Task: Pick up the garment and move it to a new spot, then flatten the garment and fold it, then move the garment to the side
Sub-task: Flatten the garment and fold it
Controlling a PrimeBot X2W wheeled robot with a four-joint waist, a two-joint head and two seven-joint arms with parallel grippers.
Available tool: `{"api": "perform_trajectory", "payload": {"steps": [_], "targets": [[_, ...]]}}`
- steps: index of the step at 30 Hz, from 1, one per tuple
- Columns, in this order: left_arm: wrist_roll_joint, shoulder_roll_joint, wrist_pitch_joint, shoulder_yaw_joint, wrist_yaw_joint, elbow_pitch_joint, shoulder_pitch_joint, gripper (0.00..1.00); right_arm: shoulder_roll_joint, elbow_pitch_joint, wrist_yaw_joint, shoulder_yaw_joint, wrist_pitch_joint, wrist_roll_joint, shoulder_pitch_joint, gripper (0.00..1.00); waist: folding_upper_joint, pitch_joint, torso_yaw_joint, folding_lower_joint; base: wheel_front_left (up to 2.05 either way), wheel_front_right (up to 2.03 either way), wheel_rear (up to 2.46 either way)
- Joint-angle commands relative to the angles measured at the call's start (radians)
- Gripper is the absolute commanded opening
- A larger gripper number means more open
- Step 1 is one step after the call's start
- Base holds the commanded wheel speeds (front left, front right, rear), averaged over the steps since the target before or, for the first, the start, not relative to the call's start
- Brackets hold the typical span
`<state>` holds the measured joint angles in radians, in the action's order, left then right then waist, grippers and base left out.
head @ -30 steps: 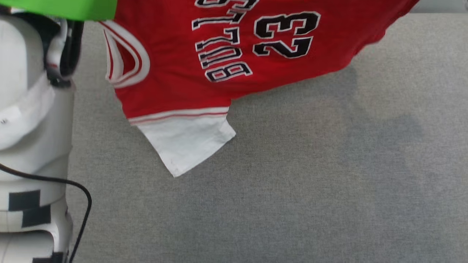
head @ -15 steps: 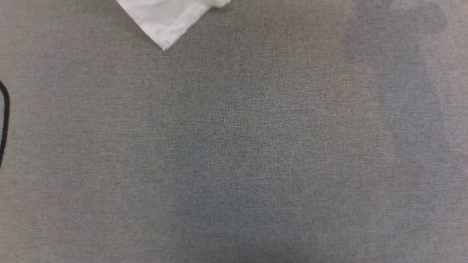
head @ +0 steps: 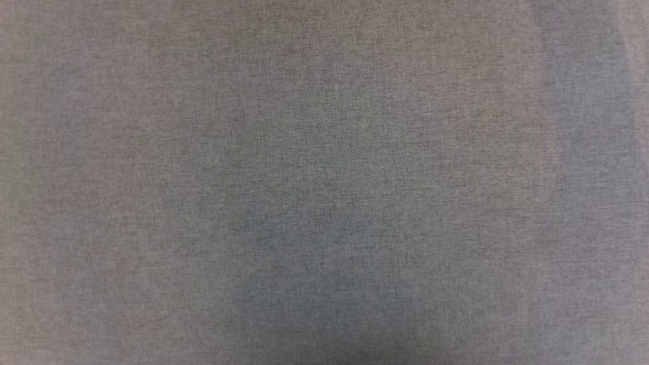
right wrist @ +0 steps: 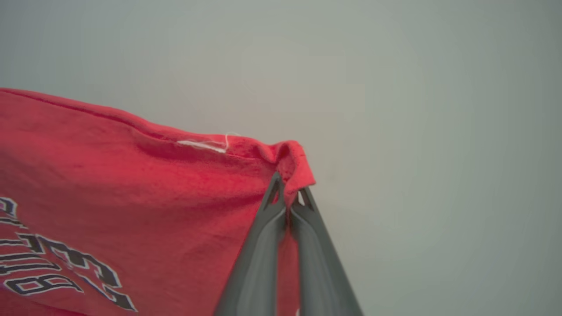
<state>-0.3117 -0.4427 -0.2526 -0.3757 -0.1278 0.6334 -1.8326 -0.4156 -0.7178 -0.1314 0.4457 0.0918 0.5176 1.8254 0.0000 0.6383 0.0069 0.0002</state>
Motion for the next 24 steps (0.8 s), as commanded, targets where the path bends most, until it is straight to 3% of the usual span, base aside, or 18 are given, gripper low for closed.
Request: {"api": "perform_trajectory", "payload": {"steps": [1, 5, 13, 24], "targets": [[-0.015, -0.008, -0.006, -0.010, -0.003, 0.004, 0.012, 0.00, 0.004, -0.013, 0.001, 0.018, -0.011, 0.012, -0.008, 0.00, 0.0000, 0.004, 0.003, -0.0002, 0.00, 0.00, 0.00], [-0.022, -0.027, -0.008, -0.031, -0.003, -0.010, 0.086, 0.00, 0.010, -0.035, 0.001, 0.079, -0.030, 0.052, -0.057, 0.00, 0.0000, 0.007, 0.005, -0.0002, 0.00, 0.00, 0.00], [-0.021, -0.043, -0.009, 0.014, 0.003, -0.136, 0.355, 0.00, 0.016, -0.024, 0.001, 0.199, -0.066, 0.145, -0.223, 0.00, 0.0000, -0.020, 0.001, -0.0002, 0.00, 0.00, 0.00], [-0.028, -0.057, -0.009, 0.124, 0.039, -0.354, 0.843, 0.00, -0.099, 0.122, 0.001, 0.370, -0.080, 0.291, -0.502, 0.00, 0.0000, -0.132, 0.008, -0.0002, 0.00, 0.00, 0.00]]}}
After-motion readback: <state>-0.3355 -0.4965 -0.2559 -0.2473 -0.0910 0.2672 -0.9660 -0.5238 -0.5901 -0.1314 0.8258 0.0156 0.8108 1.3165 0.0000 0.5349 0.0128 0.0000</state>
